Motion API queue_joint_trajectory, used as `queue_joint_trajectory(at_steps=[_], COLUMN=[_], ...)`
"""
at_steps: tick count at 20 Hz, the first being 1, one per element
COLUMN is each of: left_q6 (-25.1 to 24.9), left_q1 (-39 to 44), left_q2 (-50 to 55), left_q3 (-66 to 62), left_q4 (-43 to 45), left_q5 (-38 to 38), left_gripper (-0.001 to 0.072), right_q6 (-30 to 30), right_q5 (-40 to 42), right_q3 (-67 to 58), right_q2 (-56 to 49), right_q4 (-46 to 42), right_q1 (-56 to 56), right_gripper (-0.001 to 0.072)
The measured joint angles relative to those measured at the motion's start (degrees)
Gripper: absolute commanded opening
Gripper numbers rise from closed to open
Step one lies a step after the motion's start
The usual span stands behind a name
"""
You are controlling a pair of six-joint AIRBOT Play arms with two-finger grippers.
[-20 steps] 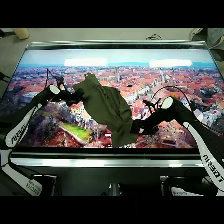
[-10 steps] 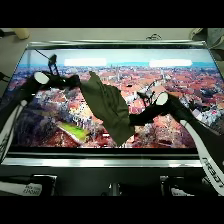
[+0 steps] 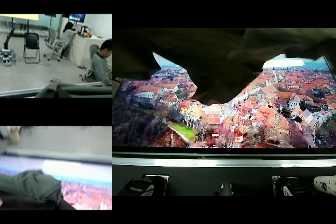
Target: Fold the shirts.
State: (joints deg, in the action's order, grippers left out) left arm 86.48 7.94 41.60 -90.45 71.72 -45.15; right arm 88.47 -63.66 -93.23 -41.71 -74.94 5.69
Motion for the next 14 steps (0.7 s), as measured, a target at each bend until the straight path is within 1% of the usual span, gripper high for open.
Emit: queue_joint_trajectory(at_steps=[3, 6, 8, 11, 14], left_q6=[1.3, 2.0, 2.1, 2.5, 2.6], left_q1=[-0.1, -0.1, -0.1, -0.1, -0.1], left_q2=[-4.7, -4.8, -3.1, 2.7, 12.8], left_q3=[0.2, 4.1, 9.3, 19.8, 28.4], left_q4=[1.8, 3.2, 3.8, 4.4, 2.9], left_q5=[-6.0, -12.1, -14.5, -14.8, -10.3], left_gripper=[0.0026, 0.0027, 0.0027, 0.0027, 0.0029], right_q6=[2.0, 2.6, 2.6, 2.5, 3.3], right_q5=[2.4, 2.0, -2.1, -6.8, -4.7], right_q3=[-1.3, -1.8, -1.9, -1.0, -0.5], right_q2=[3.9, 1.6, -3.4, -15.5, -29.4], right_q4=[-2.8, -5.6, -7.0, -8.5, -8.0], right_q1=[-0.3, -0.4, -0.4, -0.4, -0.4], right_gripper=[0.0024, 0.0024, 0.0024, 0.0024, 0.0024])
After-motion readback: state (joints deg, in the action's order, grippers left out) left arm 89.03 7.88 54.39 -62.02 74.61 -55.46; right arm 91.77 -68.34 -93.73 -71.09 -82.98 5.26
